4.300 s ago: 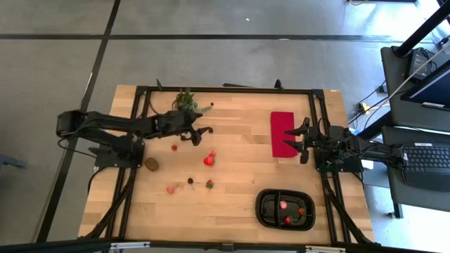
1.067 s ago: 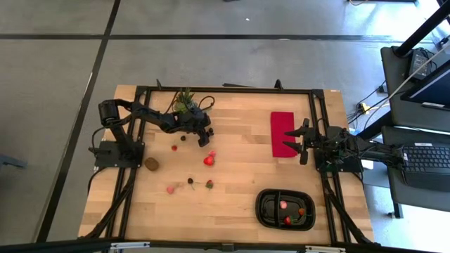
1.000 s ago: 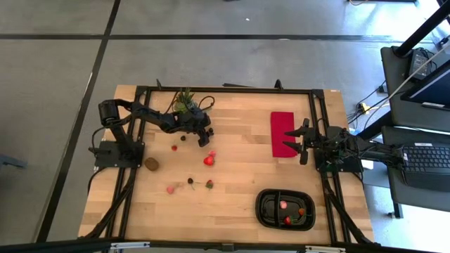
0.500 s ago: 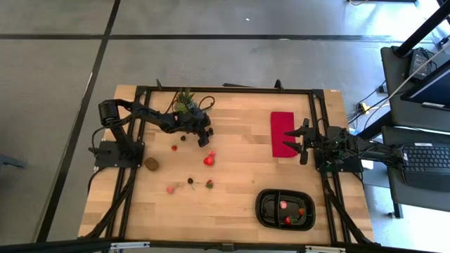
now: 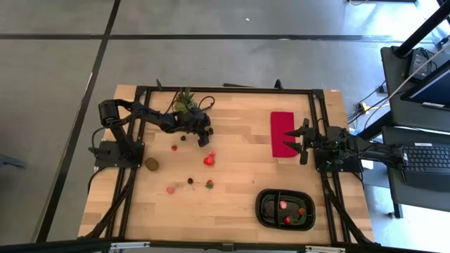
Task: Pick and placing Produce into tupperware
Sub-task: Put the blackberry into the left of the black bin
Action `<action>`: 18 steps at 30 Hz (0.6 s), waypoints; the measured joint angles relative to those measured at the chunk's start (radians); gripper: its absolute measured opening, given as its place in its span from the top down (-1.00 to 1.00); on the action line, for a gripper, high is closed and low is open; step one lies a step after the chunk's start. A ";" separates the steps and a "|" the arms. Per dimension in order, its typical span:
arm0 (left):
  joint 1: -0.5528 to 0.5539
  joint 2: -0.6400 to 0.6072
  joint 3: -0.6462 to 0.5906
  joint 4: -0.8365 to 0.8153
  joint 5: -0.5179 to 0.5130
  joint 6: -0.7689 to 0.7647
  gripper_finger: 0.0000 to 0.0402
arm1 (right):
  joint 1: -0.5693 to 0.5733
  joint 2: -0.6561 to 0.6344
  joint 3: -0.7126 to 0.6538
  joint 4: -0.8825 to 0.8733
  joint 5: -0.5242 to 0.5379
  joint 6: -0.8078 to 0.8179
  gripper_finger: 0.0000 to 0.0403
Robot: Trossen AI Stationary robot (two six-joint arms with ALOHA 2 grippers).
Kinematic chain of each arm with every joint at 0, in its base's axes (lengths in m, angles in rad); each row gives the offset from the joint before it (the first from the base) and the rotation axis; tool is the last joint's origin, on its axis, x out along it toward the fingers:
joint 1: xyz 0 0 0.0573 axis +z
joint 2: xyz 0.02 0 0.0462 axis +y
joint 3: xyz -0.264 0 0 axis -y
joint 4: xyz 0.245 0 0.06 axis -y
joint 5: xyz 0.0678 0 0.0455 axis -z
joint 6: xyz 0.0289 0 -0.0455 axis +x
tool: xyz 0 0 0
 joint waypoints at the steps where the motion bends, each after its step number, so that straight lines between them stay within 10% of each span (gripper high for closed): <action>1: 0.000 0.000 0.000 0.002 0.000 0.000 0.06 | 0.000 0.000 0.000 0.000 0.000 0.000 0.09; 18: -0.004 -0.001 0.000 0.007 0.000 -0.025 0.48 | 0.000 0.000 0.000 0.000 0.000 0.000 0.09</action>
